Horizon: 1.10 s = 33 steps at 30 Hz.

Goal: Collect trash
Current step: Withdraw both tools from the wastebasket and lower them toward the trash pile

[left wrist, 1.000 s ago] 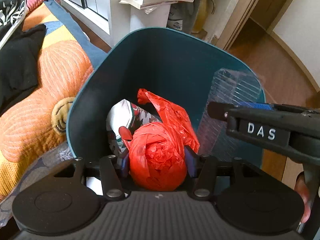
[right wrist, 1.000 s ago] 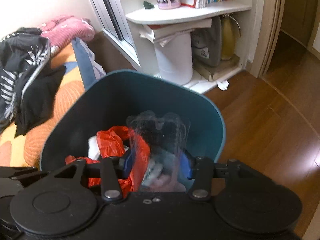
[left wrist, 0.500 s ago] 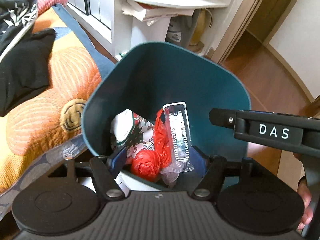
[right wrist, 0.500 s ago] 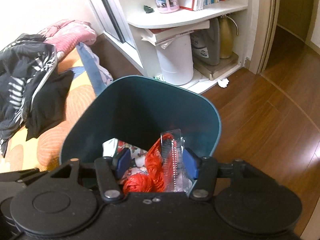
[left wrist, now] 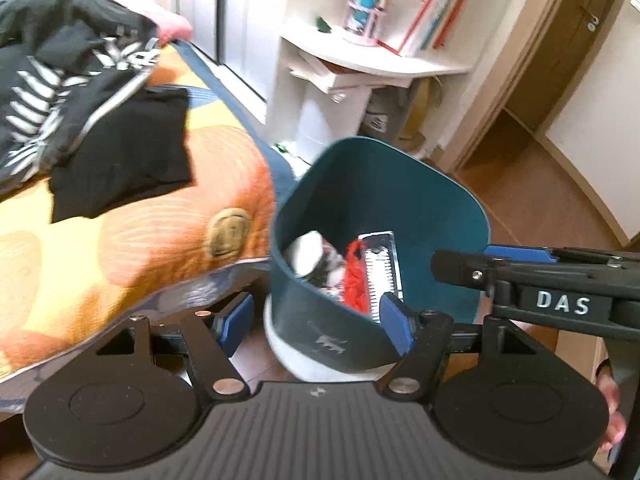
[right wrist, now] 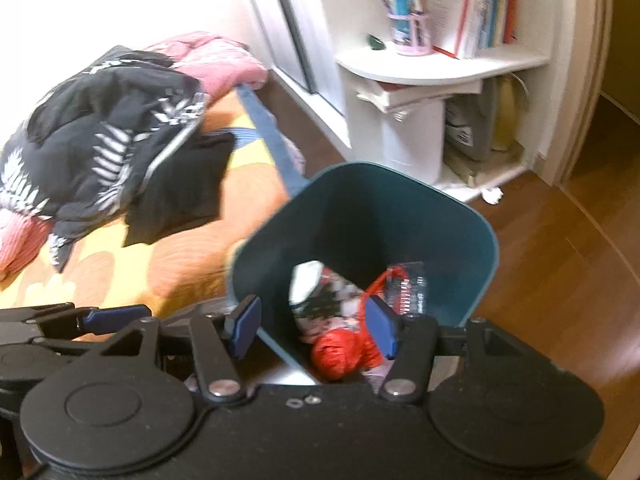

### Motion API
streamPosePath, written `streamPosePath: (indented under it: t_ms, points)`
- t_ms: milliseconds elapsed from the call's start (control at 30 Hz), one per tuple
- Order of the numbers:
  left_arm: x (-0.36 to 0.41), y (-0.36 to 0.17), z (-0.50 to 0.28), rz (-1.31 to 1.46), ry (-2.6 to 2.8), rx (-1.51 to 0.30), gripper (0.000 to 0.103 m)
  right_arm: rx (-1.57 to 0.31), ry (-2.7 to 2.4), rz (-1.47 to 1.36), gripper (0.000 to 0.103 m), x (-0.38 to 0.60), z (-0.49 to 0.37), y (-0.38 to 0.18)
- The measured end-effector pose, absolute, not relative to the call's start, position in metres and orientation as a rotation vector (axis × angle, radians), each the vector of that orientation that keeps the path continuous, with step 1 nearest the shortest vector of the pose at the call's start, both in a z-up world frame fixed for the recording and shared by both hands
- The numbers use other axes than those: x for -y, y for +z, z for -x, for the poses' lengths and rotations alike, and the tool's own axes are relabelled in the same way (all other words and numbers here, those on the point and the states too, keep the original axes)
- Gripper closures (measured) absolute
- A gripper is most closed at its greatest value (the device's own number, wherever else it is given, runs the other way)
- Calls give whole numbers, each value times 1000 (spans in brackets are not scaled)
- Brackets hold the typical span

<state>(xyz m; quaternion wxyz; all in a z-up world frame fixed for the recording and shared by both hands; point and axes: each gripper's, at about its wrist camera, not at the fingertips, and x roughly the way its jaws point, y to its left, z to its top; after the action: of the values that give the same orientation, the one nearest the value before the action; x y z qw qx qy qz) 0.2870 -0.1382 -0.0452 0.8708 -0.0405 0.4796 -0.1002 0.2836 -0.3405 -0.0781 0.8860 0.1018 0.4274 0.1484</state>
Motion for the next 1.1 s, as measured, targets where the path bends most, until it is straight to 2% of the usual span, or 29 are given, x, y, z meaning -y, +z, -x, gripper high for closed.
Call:
streamPosePath:
  t_ms: [333,600,633,767,933,1100]
  points:
    - [66,-19,-231,160,-154,-958,34,-852,472,-142,45,287,-251,-46]
    - [-1,-20,-187,188,-68,-940,27,-868,614,-56,45,233,-233,-46]
    - [-11,-23,-182,199,-53,-941,23,-872,630,-47,45,226,-231,-48]
    - [-42,-35,-169,245,2,-942,20,-896,679,-14,45,200,-226,-62]
    - [-77,-66,-163,319,77,-959,9,-932,738,35,45,169,-224,-90]
    - [-105,-117,-165,401,152,-1029,8,-999,786,109,45,135,-233,-133]
